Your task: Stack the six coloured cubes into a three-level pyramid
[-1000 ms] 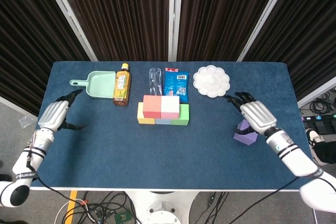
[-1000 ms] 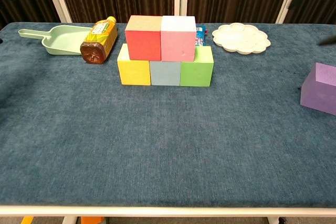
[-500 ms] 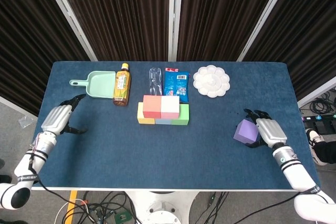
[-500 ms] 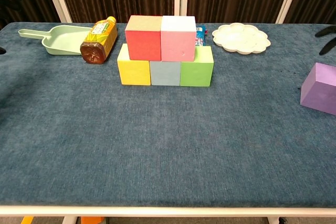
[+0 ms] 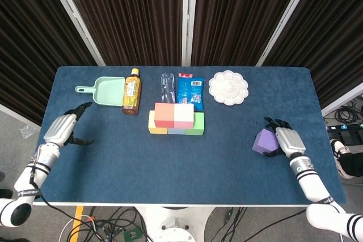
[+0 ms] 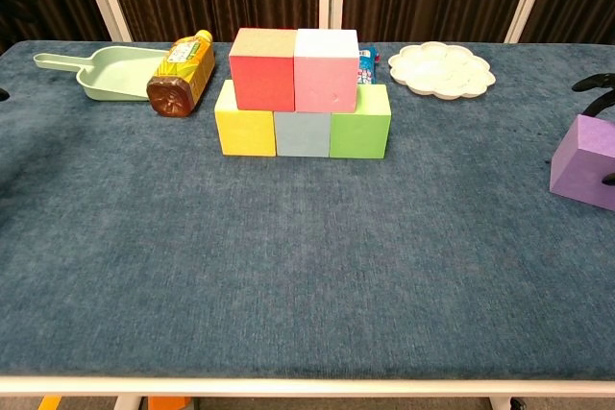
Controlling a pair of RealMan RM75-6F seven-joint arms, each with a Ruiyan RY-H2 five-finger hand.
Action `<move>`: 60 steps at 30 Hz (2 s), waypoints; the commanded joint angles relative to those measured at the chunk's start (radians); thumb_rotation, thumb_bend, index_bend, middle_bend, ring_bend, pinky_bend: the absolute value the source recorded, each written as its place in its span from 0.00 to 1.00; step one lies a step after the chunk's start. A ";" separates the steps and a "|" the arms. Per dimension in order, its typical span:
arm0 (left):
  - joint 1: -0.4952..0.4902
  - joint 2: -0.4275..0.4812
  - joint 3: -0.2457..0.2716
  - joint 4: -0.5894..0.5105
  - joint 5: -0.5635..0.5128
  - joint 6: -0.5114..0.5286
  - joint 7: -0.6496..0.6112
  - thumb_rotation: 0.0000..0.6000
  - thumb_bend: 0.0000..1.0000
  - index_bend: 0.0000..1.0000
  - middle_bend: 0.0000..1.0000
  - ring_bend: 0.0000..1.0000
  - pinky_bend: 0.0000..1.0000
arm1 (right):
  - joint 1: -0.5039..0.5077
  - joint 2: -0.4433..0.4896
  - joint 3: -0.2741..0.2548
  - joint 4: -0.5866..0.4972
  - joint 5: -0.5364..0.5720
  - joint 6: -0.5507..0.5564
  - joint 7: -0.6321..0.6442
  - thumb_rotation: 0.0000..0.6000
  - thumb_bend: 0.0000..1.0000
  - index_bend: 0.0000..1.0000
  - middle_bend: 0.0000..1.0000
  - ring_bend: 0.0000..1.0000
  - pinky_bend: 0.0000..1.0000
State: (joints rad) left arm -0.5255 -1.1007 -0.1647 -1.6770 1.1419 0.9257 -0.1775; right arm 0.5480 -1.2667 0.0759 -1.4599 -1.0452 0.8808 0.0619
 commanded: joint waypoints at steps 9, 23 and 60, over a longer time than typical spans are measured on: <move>-0.003 0.003 -0.010 0.007 -0.011 -0.012 -0.021 1.00 0.11 0.00 0.07 0.13 0.14 | 0.030 0.049 0.009 0.038 -0.376 0.033 0.289 1.00 0.20 0.00 0.32 0.01 0.00; -0.002 0.003 -0.014 0.003 -0.035 -0.015 -0.010 1.00 0.10 0.00 0.07 0.13 0.14 | 0.250 0.018 -0.028 0.146 -0.579 -0.139 0.312 1.00 0.10 0.00 0.27 0.00 0.00; 0.007 0.007 -0.017 -0.005 -0.032 -0.008 -0.017 1.00 0.10 0.00 0.07 0.13 0.14 | 0.230 -0.116 -0.102 0.313 -0.612 -0.003 0.282 1.00 0.10 0.04 0.27 0.00 0.00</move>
State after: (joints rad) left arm -0.5183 -1.0934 -0.1813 -1.6827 1.1098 0.9184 -0.1945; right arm 0.7777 -1.3767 -0.0235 -1.1537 -1.6516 0.8702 0.3485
